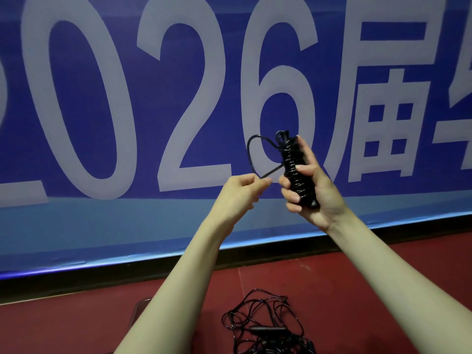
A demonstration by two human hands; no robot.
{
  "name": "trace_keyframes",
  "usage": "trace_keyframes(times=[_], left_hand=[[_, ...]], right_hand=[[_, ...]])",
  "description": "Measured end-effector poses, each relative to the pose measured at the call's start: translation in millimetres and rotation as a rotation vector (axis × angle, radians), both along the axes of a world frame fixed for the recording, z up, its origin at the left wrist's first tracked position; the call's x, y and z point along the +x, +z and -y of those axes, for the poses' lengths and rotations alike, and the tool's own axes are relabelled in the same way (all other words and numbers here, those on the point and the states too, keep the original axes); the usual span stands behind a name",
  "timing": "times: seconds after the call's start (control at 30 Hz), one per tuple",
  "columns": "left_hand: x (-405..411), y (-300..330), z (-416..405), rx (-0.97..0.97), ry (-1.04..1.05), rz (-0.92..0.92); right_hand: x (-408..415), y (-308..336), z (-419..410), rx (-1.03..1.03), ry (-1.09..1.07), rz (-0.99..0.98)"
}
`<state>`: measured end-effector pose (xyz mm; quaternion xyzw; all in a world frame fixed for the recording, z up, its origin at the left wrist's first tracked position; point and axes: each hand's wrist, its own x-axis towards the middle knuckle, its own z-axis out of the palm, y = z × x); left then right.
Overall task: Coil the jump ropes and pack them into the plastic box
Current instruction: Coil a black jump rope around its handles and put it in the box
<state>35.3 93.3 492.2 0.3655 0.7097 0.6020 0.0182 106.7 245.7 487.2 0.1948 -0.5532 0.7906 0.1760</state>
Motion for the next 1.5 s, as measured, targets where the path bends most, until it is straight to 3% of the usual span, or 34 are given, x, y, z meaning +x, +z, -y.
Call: trace_keyframes(times=[0.17,0.3,0.37,0.5,0.6,0.7,0.87,0.97,1.1,1.2,1.33,1.4,1.5], left_hand=[[-5.4,-6.3,1.4,0.171,0.017,-0.035],[-11.8,-11.7,3.9,0.183,0.105,-0.150],[-18.1,-13.4,7.1,0.146,0.165,-0.278],[-25.5,-12.3,11.8,0.057,0.357,-0.710],[-26.6,-10.5,13.1,0.029,0.479,-0.858],[-24.7,-9.9,14.4,0.114,0.452,-0.779],[-11.6,-1.8,17.2,0.229,0.152,-0.677],[4.1,8.7,16.7,0.266,-0.087,-0.400],[-3.3,14.4,19.5,0.165,0.065,-0.066],[-14.5,8.8,24.4,0.060,0.072,0.086],[-24.9,-0.8,28.4,0.203,-0.063,0.391],[-29.4,-8.6,30.3,0.181,-0.119,0.337],[-28.3,-17.7,32.7,-0.006,-0.113,-0.061]], right_hand=[[1.4,-2.5,-4.8,0.003,-0.004,0.033],[2.6,-1.6,-10.0,-0.016,-0.020,0.040],[2.9,-1.5,-14.3,0.004,-0.047,0.054],[2.8,-2.6,-16.8,0.063,-0.116,0.118],[3.6,-3.0,-16.6,0.100,-0.139,0.147],[4.4,-2.1,-14.8,0.120,-0.137,0.155],[1.5,-4.7,-14.7,0.106,-0.191,0.217],[0.8,-5.4,-14.5,0.123,-0.208,0.256],[4.1,-1.7,-15.2,0.147,-0.213,0.220],[5.0,-1.4,-15.8,0.148,-0.212,0.179],[-0.4,-5.3,-10.7,0.126,-0.226,0.145],[-3.4,-6.4,-8.6,0.074,-0.237,0.148],[-6.9,-7.8,-9.1,0.019,-0.320,0.207]])
